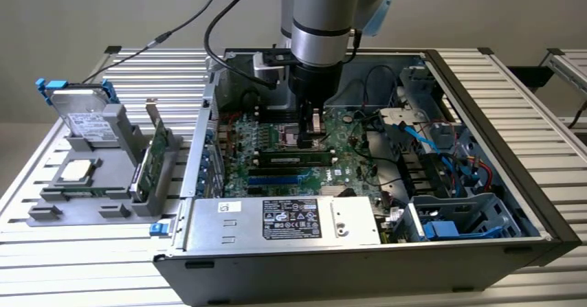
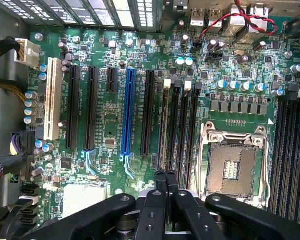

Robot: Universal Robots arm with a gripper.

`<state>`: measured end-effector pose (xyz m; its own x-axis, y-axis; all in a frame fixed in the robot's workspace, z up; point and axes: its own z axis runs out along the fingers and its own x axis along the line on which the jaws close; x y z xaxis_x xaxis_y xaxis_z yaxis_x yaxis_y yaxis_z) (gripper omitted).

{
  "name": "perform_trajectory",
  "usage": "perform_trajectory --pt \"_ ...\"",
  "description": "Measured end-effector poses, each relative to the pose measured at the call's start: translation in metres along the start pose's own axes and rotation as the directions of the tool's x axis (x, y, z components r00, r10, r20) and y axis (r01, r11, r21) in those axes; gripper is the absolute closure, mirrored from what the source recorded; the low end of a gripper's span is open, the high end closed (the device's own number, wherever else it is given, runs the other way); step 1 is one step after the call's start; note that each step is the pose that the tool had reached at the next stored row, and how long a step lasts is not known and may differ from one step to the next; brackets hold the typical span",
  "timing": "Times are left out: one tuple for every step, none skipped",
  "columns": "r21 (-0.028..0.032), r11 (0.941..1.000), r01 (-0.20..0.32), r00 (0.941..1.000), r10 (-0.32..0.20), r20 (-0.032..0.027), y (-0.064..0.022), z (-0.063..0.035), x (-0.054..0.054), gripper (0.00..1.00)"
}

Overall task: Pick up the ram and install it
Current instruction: 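Press down the ram until it locks into place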

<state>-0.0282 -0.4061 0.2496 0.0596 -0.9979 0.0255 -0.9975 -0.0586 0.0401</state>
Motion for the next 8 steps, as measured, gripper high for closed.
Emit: perform_trajectory --pt "0.0000 1.0000 0.000 1.0000 0.000 0.0000 0.0000 0.0000 0.0000 0.90" --pt "0.0000 1.0000 0.000 1.0000 0.000 0.0000 0.0000 0.0000 0.0000 0.90" --pt "0.0000 1.0000 0.000 1.0000 0.000 0.0000 0.0000 0.0000 0.0000 0.90" --pt "0.0000 1.0000 0.000 1.0000 0.000 0.0000 0.0000 0.0000 0.0000 0.90" --pt "0.0000 1.0000 0.000 1.0000 0.000 0.0000 0.0000 0.0000 0.0000 0.90" --pt "0.0000 1.0000 0.000 1.0000 0.000 0.0000 0.0000 0.0000 0.0000 0.90" --pt "0.0000 1.0000 0.000 1.0000 0.000 0.0000 0.0000 0.0003 0.0000 0.90" --pt "0.0000 1.0000 0.000 1.0000 0.000 0.0000 -0.0001 0.0012 0.0000 0.90"
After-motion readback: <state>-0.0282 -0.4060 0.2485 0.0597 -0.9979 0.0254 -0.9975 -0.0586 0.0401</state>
